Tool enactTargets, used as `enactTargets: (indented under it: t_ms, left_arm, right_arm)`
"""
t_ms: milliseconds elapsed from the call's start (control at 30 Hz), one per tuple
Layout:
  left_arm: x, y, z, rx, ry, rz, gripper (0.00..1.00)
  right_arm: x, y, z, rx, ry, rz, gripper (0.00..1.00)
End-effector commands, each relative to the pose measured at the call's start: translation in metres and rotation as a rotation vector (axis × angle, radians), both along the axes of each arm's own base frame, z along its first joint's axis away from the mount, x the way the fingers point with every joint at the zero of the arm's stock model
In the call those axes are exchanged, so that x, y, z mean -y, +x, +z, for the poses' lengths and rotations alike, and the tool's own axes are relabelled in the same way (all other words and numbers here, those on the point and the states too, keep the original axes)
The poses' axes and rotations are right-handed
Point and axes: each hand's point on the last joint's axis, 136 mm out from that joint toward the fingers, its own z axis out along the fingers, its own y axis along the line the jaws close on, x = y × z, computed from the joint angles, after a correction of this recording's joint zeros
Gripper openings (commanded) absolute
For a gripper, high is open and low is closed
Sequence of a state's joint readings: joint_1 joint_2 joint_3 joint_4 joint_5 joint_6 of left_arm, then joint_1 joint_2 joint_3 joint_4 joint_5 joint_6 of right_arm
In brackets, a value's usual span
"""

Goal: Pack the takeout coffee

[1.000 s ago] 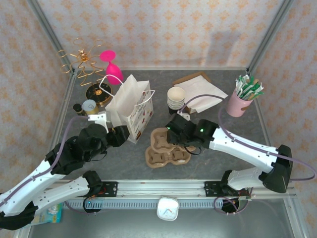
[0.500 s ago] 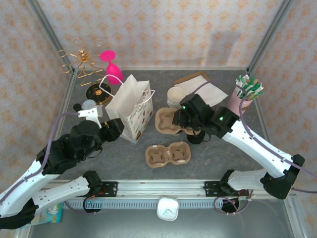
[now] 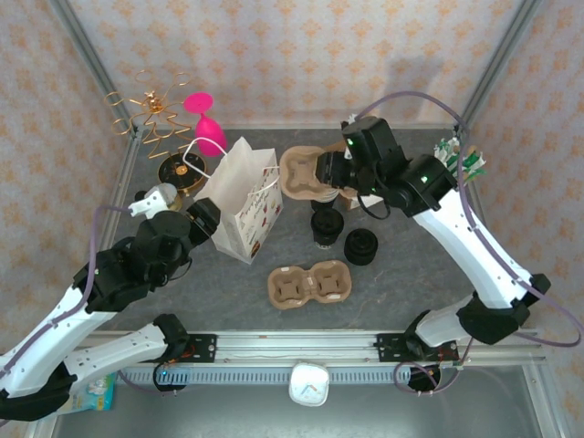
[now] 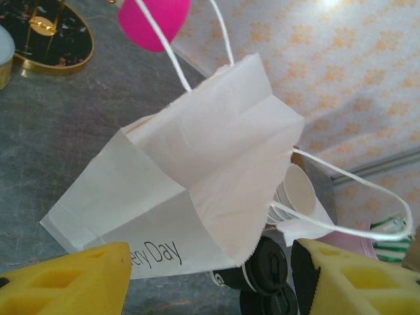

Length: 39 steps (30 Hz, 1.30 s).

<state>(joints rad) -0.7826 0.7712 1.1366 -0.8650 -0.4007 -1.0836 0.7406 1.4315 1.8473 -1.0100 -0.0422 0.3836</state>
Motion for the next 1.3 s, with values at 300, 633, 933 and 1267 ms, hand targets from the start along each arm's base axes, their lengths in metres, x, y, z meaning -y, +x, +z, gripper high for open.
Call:
enactTargets:
  t_ms: [300, 633, 933, 1267]
  left_arm:
    - [0.004, 0.053, -0.041, -0.109, -0.192, 0.071, 0.69]
    - [0.011, 0.067, -0.056, -0.177, -0.217, 0.036, 0.62]
    - [0.001, 0.063, -0.053, -0.188, -0.139, 0.055, 0.46]
    - [-0.007, 0.057, -0.048, -0.214, -0.016, 0.012, 0.28]
  right_arm:
    - [-0.017, 0.022, 0.05, 0.112, -0.022, 0.088, 0.41]
    - [-0.04, 0.025, 0.049, 0.1, -0.002, 0.183, 0.4]
    - [-0.066, 0.02, 0.051, 0.092, 0.065, 0.298, 0.39]
    - [-0.088, 0.011, 0.052, 0.094, 0.09, 0.371, 0.39]
